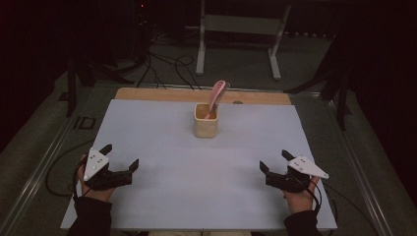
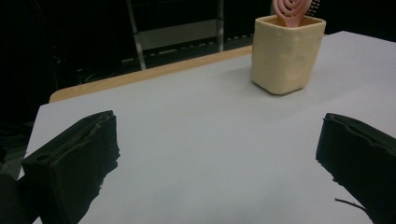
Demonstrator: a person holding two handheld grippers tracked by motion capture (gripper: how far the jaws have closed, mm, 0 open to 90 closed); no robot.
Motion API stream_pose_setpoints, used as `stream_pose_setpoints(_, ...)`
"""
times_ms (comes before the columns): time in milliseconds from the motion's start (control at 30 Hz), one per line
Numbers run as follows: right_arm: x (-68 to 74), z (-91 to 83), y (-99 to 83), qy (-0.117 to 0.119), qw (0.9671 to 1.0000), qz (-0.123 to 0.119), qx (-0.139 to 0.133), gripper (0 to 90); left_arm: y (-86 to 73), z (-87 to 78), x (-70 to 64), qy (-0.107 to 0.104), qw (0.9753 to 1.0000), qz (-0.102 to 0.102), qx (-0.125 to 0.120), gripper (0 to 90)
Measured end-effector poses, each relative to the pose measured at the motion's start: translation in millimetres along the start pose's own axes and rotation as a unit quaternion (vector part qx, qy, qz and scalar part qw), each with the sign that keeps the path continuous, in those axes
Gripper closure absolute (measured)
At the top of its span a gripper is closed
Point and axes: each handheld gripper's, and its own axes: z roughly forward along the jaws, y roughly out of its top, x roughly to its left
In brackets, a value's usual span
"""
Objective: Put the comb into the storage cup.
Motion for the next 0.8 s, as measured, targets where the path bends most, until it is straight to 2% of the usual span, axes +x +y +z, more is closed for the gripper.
stream_pose_setpoints(233, -0.1, -5.8, -9.0, 0.006, 0.9997, 0.001, -0.022, 9.5, -1.9, -3.1, 0.7, -0.007, 0.9999, -0.004, -0.009, 0.0)
stream_pose_setpoints(333, -0.4, -6.6, -11.5, 0.002, 0.9995, -0.007, -0.029, 9.5, -4.5, -3.4, 0.6, -0.007, 0.9999, -0.002, -0.008, 0.0)
stream_pose_setpoints(433, -2.4, -8.9, -13.4, 0.0, 0.9994, -0.002, -0.035, 9.5, -6.6, -3.0, 0.4, -0.009, 0.9999, -0.004, -0.008, 0.0)
stream_pose_setpoints(567, -5.8, -9.5, -15.6, 0.001, 0.9993, 0.004, -0.037, 9.5, -7.0, -3.3, -1.7, -0.009, 0.9999, 0.003, -0.009, 0.0)
stream_pose_setpoints(800, -6.5, -11.2, -16.3, -0.001, 0.9993, 0.0, -0.036, 9.5, -10.4, 0.5, -4.8, -0.013, 0.9999, 0.003, -0.004, 0.0)
